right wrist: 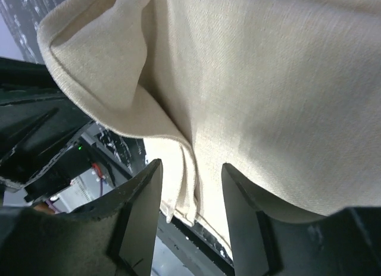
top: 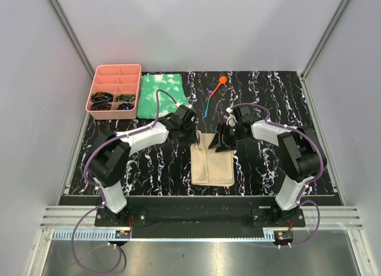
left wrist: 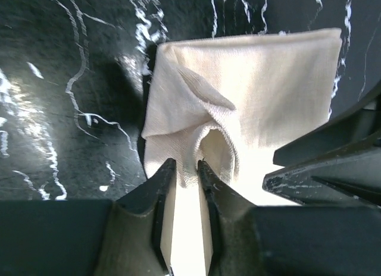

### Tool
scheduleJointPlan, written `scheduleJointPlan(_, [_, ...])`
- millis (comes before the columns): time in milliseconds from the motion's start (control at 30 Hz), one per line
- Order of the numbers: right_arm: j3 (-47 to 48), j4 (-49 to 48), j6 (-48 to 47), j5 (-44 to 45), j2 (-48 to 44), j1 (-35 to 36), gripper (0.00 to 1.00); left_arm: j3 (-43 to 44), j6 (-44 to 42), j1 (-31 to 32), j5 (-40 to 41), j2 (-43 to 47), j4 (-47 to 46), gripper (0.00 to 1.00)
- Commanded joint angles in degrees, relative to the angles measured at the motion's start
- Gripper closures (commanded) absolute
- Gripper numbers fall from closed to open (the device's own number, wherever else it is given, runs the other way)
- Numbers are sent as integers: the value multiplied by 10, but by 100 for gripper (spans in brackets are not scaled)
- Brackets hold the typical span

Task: Fold the napkin into a case and place the utensils inside
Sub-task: Fold the 2/3-rectangle-folded napkin at the center of the board.

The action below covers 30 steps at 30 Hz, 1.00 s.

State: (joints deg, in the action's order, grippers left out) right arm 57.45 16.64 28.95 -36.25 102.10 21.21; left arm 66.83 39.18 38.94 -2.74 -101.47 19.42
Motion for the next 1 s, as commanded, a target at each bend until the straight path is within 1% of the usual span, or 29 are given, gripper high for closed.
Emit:
scheduleJointPlan(0, [-32,-48,16,-46,-22,1,45,0,6,2,-58,10,-68,75])
scheduleJointPlan(233, [-75,-87,39,-63,-36,8,37,19,34,2,-114,-42,-103,78])
scheduleJointPlan(367, [-90,-114,58,-65,-32,15,36,31,48,2,-132,-62,-112,78])
scheduleJointPlan(500, [-96,-136,76,-63,-27,18,36,28,49,3,-132,-77,-115,78])
scheduleJointPlan(667, [-64,-119,60,-25,-24,15,36,26,42,3,-126,-77,-113,77])
scheduleJointPlan(800, [-31,-101,52,-8,-12,-18,37,32,40,2,-133,-73,-106,76])
scheduleJointPlan(900, [5,-94,49,-22,6,-33,41,26,41,2,-132,-65,-107,75])
scheduleJointPlan(967, [38,-74,39,-22,17,-34,46,25,41,2,-132,-64,-107,75])
